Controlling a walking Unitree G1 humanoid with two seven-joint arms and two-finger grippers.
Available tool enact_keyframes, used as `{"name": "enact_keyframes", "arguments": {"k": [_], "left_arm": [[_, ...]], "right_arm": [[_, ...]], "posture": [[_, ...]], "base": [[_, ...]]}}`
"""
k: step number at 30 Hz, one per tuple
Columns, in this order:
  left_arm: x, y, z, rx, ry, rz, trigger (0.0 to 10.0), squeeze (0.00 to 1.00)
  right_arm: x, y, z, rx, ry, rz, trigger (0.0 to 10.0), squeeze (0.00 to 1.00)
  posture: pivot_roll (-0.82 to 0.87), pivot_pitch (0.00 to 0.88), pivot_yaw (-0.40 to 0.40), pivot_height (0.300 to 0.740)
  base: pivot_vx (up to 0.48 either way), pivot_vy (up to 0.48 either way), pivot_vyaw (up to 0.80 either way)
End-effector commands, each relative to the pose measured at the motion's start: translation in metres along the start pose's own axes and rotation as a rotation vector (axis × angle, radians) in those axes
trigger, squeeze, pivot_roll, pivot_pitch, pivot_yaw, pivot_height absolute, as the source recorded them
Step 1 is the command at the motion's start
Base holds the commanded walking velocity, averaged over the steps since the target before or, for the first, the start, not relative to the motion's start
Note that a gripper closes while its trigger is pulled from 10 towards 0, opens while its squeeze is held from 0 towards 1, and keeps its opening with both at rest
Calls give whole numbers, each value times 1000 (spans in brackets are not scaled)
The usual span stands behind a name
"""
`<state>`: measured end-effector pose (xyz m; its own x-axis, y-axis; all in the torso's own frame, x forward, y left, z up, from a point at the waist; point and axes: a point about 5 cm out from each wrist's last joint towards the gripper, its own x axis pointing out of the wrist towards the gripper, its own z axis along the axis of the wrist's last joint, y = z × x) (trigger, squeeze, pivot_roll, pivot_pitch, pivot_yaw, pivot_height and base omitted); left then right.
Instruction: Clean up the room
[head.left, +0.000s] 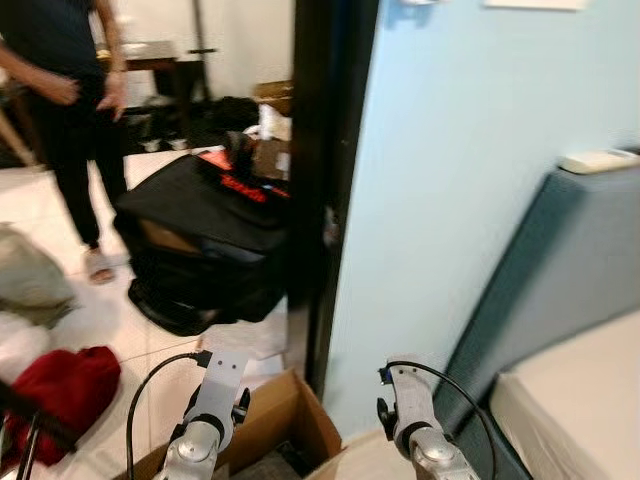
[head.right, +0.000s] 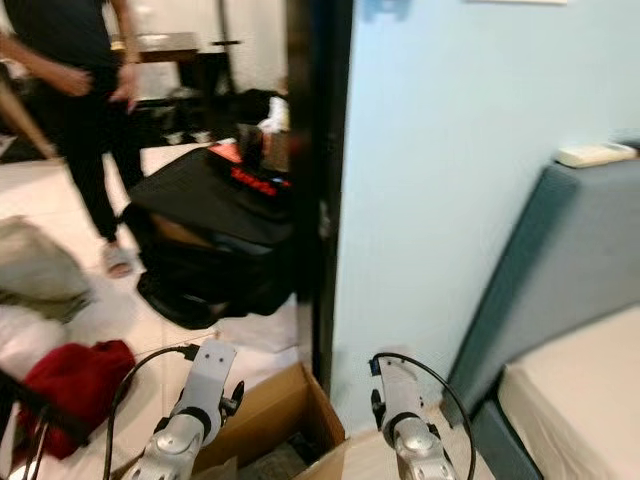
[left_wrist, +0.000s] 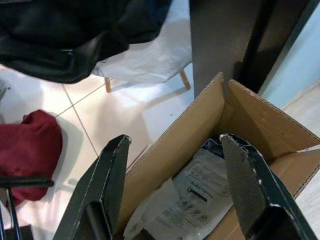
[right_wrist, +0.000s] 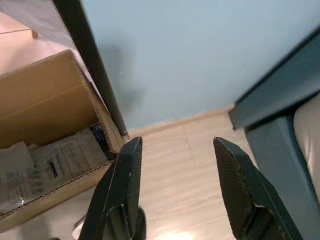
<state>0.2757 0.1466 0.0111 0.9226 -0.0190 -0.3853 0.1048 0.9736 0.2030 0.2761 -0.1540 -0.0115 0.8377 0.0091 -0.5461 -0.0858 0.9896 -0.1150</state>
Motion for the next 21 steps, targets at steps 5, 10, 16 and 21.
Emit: {"name": "enact_keyframes", "arguments": {"k": [5, 10, 16, 21], "left_arm": [[-2, 3, -3, 6, 5, 5, 10000, 0], [-2, 4, -3, 13, 5, 4, 10000, 0], [0, 5, 0, 16, -3, 2, 10000, 0], [1, 5, 2, 13, -8, 2, 10000, 0]], "right_arm": [[0, 0, 0, -2, 5, 4, 10000, 0], [0, 0, 0, -4, 8, 7, 10000, 0], [1, 1, 1, -2, 10, 12, 10000, 0], [1, 1, 1, 2, 11, 11, 10000, 0]], "posture": [[-7, 33, -11, 740], [-6, 28, -7, 740], [-6, 26, -6, 740], [-5, 29, -4, 740]], "base": [[0, 0, -800], [0, 0, -800], [0, 0, -800], [0, 0, -800]]}}
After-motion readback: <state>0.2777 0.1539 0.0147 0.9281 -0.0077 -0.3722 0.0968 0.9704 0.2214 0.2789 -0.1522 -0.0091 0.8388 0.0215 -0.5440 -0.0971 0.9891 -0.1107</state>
